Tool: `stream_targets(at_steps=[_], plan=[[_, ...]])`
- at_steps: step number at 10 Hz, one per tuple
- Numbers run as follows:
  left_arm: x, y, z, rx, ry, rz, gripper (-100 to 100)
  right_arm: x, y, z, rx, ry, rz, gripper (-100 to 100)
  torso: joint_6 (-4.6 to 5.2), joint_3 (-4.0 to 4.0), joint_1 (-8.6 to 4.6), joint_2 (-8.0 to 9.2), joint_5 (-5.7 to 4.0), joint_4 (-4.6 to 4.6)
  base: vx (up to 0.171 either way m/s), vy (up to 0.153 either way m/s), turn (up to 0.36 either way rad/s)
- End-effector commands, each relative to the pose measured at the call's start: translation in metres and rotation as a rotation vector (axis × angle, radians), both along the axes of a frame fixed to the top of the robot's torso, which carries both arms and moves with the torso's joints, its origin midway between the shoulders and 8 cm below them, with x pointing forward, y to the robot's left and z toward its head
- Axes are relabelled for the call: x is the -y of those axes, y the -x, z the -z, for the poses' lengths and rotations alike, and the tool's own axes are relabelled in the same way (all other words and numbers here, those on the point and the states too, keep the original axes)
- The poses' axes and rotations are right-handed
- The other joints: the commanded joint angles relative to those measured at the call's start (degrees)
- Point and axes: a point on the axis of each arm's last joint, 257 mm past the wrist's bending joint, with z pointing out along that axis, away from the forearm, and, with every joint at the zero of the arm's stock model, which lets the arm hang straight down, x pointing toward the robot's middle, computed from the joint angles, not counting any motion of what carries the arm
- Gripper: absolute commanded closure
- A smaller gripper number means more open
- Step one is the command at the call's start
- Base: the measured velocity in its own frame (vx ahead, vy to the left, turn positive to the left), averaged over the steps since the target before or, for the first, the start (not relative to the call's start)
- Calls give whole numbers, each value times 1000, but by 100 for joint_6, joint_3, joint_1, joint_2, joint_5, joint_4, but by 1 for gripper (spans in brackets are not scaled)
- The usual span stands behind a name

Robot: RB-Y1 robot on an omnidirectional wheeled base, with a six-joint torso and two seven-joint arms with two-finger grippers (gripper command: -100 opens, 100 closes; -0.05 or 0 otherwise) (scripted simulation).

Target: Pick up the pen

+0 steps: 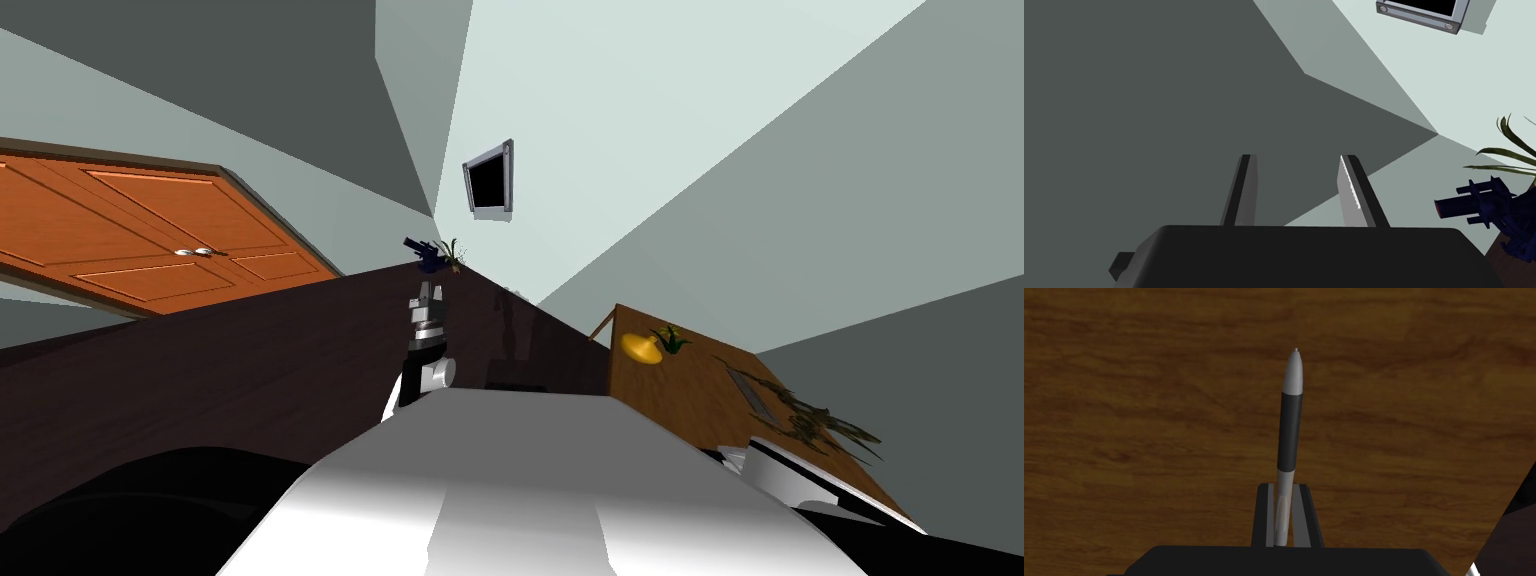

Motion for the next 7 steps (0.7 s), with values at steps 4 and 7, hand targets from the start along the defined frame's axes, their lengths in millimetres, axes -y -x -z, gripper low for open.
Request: stream_targets(at_steps=[4, 7], plan=[[0, 0, 0, 0, 0, 0, 0, 20, 22, -8, -43, 35, 32, 100, 20, -8, -6, -5, 15, -13, -13, 5, 18], [0, 0, 0, 0, 0, 0, 0, 22, 19, -9, -44, 35, 33, 0, 16, -9, -5, -8, 12, -11, -14, 3, 11]])
